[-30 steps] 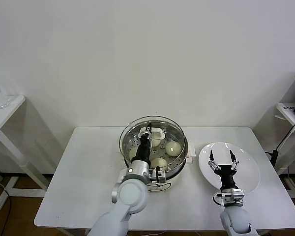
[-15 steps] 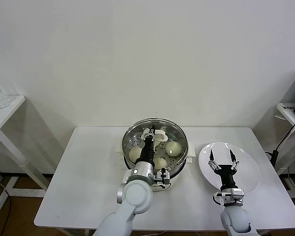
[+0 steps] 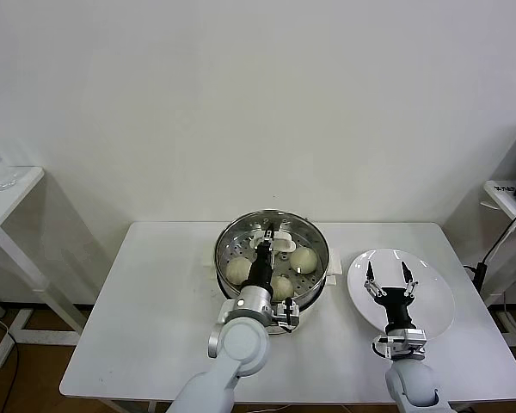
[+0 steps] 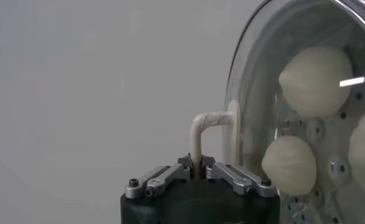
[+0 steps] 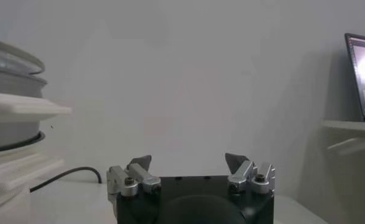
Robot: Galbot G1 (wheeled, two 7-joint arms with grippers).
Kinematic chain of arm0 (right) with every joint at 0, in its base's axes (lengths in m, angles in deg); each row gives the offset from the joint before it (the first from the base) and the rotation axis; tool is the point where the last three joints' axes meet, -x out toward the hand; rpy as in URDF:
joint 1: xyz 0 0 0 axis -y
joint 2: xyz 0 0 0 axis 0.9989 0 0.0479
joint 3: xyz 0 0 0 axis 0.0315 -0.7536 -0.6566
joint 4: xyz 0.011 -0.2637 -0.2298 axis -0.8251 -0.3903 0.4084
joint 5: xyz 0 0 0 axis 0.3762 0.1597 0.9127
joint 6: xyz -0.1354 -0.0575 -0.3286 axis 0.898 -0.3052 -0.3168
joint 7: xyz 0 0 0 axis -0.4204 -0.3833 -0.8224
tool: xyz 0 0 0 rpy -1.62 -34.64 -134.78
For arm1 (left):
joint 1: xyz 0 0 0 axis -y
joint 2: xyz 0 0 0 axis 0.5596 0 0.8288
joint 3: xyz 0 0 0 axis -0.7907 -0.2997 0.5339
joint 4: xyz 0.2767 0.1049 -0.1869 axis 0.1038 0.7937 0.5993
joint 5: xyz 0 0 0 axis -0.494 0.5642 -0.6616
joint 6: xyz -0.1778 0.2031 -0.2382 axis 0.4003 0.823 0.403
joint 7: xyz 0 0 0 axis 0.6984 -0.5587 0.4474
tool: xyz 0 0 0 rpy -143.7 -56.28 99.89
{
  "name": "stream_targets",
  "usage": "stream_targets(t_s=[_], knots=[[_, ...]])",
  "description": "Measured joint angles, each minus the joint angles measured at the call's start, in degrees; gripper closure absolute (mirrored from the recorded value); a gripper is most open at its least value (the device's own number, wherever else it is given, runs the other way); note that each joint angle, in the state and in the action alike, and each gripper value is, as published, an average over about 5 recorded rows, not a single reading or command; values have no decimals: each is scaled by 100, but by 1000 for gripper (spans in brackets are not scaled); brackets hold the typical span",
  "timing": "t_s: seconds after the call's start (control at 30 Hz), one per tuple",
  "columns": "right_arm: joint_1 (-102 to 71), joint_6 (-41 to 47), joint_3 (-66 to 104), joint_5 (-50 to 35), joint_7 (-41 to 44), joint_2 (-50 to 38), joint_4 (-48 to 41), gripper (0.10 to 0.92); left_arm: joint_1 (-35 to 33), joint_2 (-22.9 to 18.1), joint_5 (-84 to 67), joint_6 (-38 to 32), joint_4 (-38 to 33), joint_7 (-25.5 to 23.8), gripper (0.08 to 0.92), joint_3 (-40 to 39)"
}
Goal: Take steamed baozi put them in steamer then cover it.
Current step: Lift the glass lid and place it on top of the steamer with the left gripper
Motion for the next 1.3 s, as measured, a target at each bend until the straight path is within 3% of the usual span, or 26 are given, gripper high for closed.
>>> stream_targets(t_s=[0.83, 1.3], knots=[[44, -7, -13, -13, -1, 0, 8, 203, -40, -73, 224, -126, 190, 67, 811, 61], [37, -10, -27, -4, 1, 11, 9, 203, -141, -30, 201, -93, 40, -4, 516, 62]])
